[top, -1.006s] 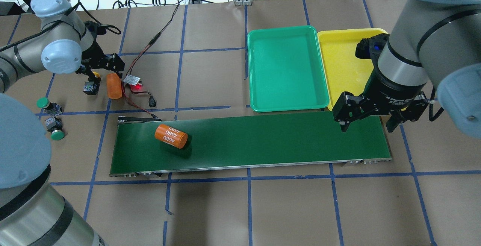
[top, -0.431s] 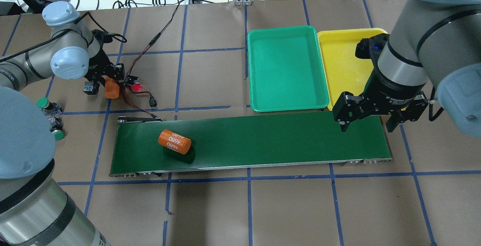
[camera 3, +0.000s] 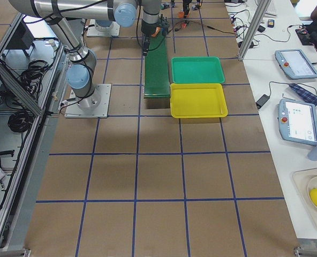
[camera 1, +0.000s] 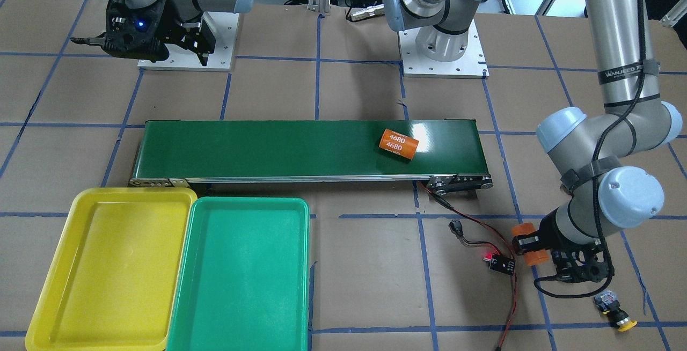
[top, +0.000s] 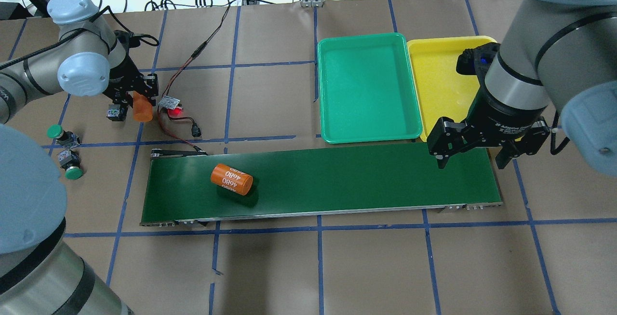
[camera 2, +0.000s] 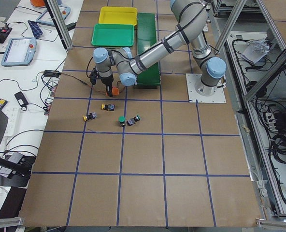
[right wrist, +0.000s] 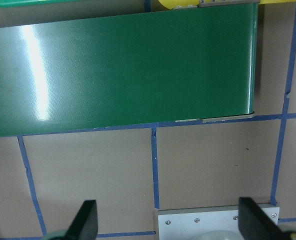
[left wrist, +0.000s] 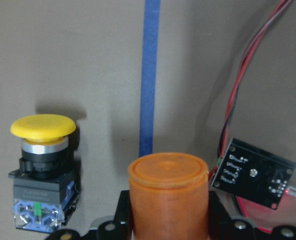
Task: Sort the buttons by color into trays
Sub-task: 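Grasp the second orange cylinder with the left gripper and lift, then set the second orange cylinder on the belt and release it, then reach the left gripper to the green-capped button and grasp it, then carry the green-capped button to the belt and lower it, then open the left gripper and move it back toward the buttons, then grasp the yellow-capped button with the left gripper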
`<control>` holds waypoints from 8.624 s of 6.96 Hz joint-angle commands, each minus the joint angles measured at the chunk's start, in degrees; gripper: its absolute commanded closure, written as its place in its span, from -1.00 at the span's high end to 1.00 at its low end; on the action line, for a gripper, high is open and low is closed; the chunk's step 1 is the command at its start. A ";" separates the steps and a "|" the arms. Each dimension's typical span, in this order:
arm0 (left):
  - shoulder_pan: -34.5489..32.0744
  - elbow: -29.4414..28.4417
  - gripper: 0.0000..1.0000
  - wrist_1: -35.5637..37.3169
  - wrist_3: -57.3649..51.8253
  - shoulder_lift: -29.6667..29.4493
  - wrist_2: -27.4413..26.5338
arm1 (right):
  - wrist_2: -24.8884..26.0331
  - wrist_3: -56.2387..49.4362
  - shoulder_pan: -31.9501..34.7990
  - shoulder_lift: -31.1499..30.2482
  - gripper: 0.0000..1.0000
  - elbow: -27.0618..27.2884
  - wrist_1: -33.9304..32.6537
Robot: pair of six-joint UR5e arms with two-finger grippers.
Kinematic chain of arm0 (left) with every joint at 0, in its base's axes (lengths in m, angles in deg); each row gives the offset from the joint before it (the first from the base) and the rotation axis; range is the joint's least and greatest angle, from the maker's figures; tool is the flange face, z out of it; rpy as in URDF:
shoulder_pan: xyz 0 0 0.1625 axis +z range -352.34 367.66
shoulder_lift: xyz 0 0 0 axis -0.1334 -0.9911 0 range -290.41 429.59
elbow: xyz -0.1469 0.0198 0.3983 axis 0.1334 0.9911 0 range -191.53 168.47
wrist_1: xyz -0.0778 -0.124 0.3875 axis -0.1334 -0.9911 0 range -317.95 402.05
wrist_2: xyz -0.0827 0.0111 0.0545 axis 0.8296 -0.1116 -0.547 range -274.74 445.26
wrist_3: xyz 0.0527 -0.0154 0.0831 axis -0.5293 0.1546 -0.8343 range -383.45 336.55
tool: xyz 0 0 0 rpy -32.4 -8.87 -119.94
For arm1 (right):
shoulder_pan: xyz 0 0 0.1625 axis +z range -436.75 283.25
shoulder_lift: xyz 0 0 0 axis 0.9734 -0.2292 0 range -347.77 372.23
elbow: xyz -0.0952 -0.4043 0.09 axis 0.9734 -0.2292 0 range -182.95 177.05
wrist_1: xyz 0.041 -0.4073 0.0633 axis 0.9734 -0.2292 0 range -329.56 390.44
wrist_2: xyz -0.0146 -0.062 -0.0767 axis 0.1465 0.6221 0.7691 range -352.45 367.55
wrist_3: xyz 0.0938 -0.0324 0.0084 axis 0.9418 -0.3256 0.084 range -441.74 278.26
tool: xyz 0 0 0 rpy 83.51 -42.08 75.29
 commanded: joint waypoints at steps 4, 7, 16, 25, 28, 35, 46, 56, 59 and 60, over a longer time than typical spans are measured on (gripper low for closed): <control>-2.18 21.69 -1.00 -7.66 43.11 20.94 0.28 | -0.06 0.00 -0.19 0.31 1.00 0.09 -0.07; -7.43 26.76 -1.00 -8.62 57.64 26.88 2.46 | 0.11 -0.08 -0.28 0.14 1.00 0.44 -0.07; 18.32 15.79 1.00 -6.30 -2.05 20.07 1.51 | 0.46 -0.26 -0.20 -0.30 1.00 1.14 -0.86; 24.81 16.83 -0.02 14.66 -17.46 3.51 1.69 | 0.64 -0.52 -0.20 -0.56 1.00 1.23 -0.95; 23.41 16.83 -1.00 13.71 -16.41 6.39 1.42 | 0.64 -0.52 -0.20 -0.48 1.00 1.49 -1.03; -5.54 23.33 -1.00 -3.00 -0.83 26.61 2.48 | 0.55 -0.35 -0.28 -0.74 1.00 1.76 -1.03; -11.42 25.58 1.00 -2.81 -7.17 28.73 2.04 | 0.64 -0.44 -0.20 -1.61 1.00 4.04 -3.92; 11.18 -3.12 1.00 2.89 -33.63 -7.03 5.38 | 0.29 -0.26 -0.20 -2.14 1.00 4.48 -3.94; 9.87 -3.21 -1.00 2.72 -32.31 -6.79 4.50 | 0.03 -0.26 -0.20 -2.15 1.00 4.40 -3.93; 9.69 -2.68 -1.00 2.54 -31.70 -6.26 4.41 | 0.02 -0.17 -0.20 -2.23 1.00 4.48 -3.85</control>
